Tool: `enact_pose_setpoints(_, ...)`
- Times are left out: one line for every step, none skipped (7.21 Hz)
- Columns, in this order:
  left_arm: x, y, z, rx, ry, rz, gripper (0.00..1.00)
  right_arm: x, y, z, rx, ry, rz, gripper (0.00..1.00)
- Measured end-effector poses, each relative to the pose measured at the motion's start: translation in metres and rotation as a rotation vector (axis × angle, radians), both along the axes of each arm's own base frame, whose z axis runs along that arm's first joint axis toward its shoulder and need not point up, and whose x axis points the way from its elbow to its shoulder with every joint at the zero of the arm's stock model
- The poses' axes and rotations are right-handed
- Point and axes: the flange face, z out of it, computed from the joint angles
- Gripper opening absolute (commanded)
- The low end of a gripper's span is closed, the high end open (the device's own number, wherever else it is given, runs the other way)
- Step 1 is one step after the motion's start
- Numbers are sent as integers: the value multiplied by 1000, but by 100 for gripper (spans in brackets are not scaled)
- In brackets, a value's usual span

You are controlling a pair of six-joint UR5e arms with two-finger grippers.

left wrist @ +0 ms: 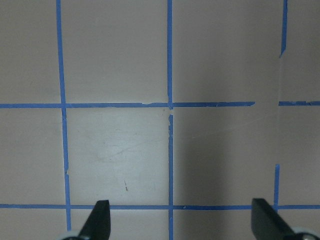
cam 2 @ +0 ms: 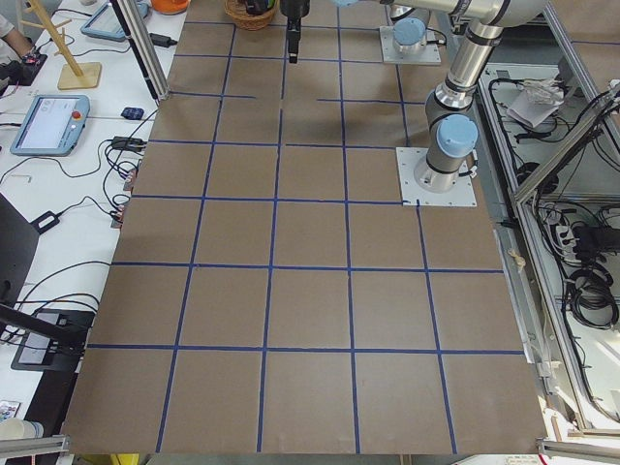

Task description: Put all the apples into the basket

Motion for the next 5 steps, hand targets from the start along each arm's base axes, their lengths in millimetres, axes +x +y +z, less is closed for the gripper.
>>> enact_pose_setpoints(0, 2, -2, 2, -1, 2, 100, 1, 2, 8, 7, 0, 2, 100)
enact_pose_setpoints(-1, 5, -1, 3, -2, 2, 100, 6, 7, 24, 15, -4, 6, 100)
enact_pose_setpoints(-1, 8, -4, 11, -3, 0, 100, 20, 18, 54, 25, -14, 3, 100)
enact_pose_setpoints(-2, 8, -7, 18, -3, -1, 100, 48, 36, 95, 45, -29, -24, 100)
enact_pose_setpoints(-2, 7, -9, 22, -1, -2, 100, 87, 62, 141, 65, -39, -70, 100)
